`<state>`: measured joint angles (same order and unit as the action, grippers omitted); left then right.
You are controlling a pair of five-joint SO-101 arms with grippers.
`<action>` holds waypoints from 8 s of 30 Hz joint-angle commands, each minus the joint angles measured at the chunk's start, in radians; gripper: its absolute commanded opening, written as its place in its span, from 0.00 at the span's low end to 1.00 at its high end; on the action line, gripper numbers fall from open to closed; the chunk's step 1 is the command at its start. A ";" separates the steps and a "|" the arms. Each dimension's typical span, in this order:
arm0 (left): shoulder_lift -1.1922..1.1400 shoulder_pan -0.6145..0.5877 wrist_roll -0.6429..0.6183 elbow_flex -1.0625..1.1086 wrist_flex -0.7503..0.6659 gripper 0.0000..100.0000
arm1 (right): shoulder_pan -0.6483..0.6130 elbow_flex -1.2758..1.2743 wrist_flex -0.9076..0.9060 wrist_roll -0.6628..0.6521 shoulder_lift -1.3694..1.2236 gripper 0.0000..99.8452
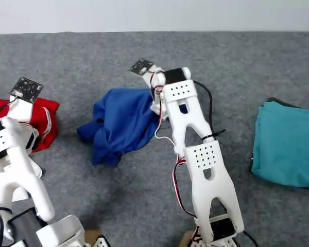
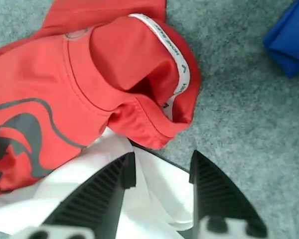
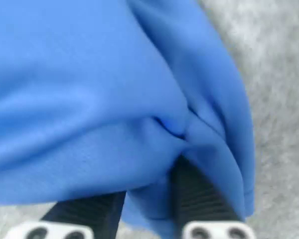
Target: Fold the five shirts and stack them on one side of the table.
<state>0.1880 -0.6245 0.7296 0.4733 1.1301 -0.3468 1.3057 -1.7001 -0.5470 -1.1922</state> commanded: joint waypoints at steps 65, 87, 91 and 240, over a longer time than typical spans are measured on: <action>0.015 0.117 -0.005 -0.035 0.068 0.18 | -0.108 -1.309 0.073 -0.084 0.997 0.22; 0.014 0.302 -0.006 -0.031 0.247 0.18 | 0.133 -0.720 -0.096 -0.091 0.780 0.01; 0.005 0.414 -0.008 -0.022 0.270 0.18 | 0.159 -0.720 -0.099 -0.084 0.786 0.01; -0.413 0.305 -0.186 -1.279 0.629 0.18 | 0.186 -1.401 -0.085 -0.029 1.709 0.01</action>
<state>-0.2662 -0.3191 0.5317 -0.7587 1.7285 -0.1626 -0.0936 -1.7568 -0.5792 0.5094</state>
